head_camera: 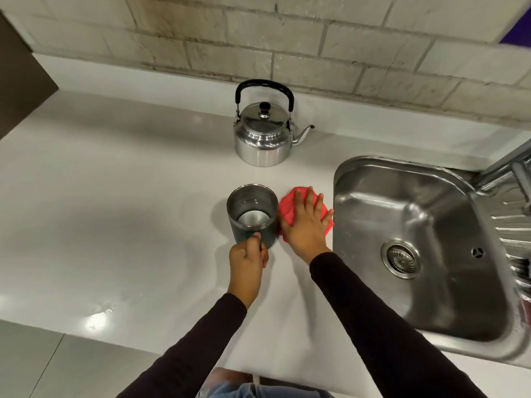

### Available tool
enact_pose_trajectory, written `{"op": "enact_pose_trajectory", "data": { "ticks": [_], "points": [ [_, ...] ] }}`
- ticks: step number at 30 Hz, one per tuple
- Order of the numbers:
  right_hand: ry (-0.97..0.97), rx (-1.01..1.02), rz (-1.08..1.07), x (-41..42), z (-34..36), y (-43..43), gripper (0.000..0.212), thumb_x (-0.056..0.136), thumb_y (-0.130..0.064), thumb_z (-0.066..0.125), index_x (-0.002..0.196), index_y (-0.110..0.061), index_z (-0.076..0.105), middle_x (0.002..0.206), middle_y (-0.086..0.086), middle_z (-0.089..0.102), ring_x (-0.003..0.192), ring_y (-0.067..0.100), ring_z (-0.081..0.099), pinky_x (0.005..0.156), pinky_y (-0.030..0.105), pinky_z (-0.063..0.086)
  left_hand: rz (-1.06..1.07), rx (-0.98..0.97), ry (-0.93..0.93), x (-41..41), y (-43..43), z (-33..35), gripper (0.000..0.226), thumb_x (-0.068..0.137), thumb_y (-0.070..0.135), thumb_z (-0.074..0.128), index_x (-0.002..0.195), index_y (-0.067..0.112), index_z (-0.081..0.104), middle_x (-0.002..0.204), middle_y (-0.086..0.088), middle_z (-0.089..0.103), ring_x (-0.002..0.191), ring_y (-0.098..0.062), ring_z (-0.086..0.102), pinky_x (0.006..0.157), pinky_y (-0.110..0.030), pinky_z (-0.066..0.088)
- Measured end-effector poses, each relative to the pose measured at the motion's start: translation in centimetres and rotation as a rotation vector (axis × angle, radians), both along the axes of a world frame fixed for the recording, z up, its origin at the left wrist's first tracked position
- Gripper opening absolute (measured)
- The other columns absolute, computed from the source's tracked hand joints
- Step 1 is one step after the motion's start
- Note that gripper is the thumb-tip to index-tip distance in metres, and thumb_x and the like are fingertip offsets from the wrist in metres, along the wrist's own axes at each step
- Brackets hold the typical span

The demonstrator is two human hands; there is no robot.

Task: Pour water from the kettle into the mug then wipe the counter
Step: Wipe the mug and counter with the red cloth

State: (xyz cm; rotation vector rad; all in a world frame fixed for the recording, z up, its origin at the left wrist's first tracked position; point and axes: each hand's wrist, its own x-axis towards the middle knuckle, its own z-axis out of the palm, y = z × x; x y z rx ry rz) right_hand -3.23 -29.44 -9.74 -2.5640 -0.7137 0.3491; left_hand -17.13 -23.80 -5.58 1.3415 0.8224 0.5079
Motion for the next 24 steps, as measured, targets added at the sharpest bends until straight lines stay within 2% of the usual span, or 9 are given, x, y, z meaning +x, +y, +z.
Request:
{"op": "enact_pose_trajectory", "data": {
  "ticks": [4,8,11,13,16,18,21,23,24],
  "points": [
    [-0.078,-0.063,0.065,-0.3,-0.7,-0.3,0.076,0.087,-0.057,0.039,0.151,-0.026,0.01,0.162,0.006,-0.004,0.147,0.032,-0.013,0.113,0.058,-0.013,0.048,-0.061,-0.068,0.1,1.8,0.7,0.05,0.091,0.01,0.038,0.044,0.025,0.027,0.039,0.012,0.027,0.039,-0.006,0.024,0.039,-0.015,0.025],
    [-0.155,-0.028,0.357,-1.5,-0.9,-3.6,0.065,0.09,-0.05,0.033,0.15,-0.033,0.013,0.162,-0.003,0.002,0.148,0.025,-0.007,0.117,0.056,-0.005,0.028,-0.032,-0.107,-0.4,4.2,2.1,0.053,0.091,0.009,0.038,0.042,0.027,0.028,0.038,0.01,0.028,0.039,-0.005,0.025,0.04,-0.014,0.026],
    [-0.094,0.024,0.542,-0.9,-0.5,-5.9,0.061,0.091,-0.042,0.034,0.149,-0.034,0.015,0.157,-0.013,0.0,0.148,0.017,-0.007,0.118,0.047,-0.008,0.026,-0.008,-0.125,-1.1,5.7,3.3,0.053,0.09,0.008,0.038,0.041,0.027,0.028,0.038,0.012,0.028,0.039,-0.005,0.025,0.039,-0.014,0.025],
    [-0.05,0.078,0.505,0.2,0.0,-5.2,0.057,0.092,-0.038,0.029,0.148,-0.03,0.021,0.156,-0.012,0.006,0.148,0.018,-0.001,0.118,0.044,-0.008,0.027,0.015,-0.123,-1.8,6.7,4.1,0.052,0.09,0.009,0.038,0.041,0.026,0.028,0.038,0.012,0.027,0.039,-0.005,0.024,0.039,-0.014,0.025],
    [0.061,0.249,0.225,1.5,0.9,-1.0,0.046,0.098,-0.021,0.03,0.143,-0.026,0.037,0.158,-0.001,0.023,0.148,0.021,0.009,0.118,0.041,-0.007,0.021,0.027,-0.116,-3.0,7.8,5.1,0.041,0.082,0.019,0.04,0.043,0.021,0.026,0.039,0.009,0.026,0.04,-0.008,0.023,0.04,-0.016,0.024],
    [0.16,0.311,0.159,1.1,1.2,2.4,0.043,0.1,-0.016,0.029,0.14,-0.024,0.044,0.156,0.004,0.029,0.147,0.022,0.012,0.118,0.039,-0.006,0.01,0.033,-0.107,-3.8,8.4,5.6,0.039,0.078,0.024,0.04,0.041,0.023,0.026,0.038,0.009,0.025,0.041,-0.01,0.021,0.04,-0.018,0.022],
    [0.248,0.345,0.269,-1.9,1.7,6.2,0.048,0.094,-0.021,0.026,0.135,-0.019,0.051,0.151,0.007,0.039,0.143,0.025,0.024,0.12,0.043,0.005,-0.002,0.063,-0.103,-4.8,9.0,6.1,0.041,0.077,0.025,0.039,0.038,0.026,0.026,0.037,0.009,0.025,0.041,-0.011,0.02,0.042,-0.021,0.02],
    [0.199,0.37,0.374,-4.7,1.9,7.1,0.054,0.085,-0.025,0.026,0.128,-0.015,0.057,0.14,0.011,0.051,0.133,0.03,0.039,0.114,0.045,0.02,0.007,0.077,-0.109,-5.3,9.4,6.2,0.042,0.077,0.026,0.039,0.037,0.027,0.026,0.037,0.008,0.025,0.041,-0.012,0.02,0.042,-0.022,0.02],
    [0.136,0.337,0.458,-5.9,1.8,6.9,0.053,0.085,-0.029,0.027,0.125,-0.017,0.059,0.139,0.011,0.052,0.13,0.031,0.04,0.111,0.043,0.022,0.011,0.081,-0.113,-5.4,9.5,6.2,0.042,0.076,0.027,0.04,0.037,0.027,0.026,0.036,0.008,0.025,0.04,-0.012,0.021,0.042,-0.022,0.02]
  ]
}}
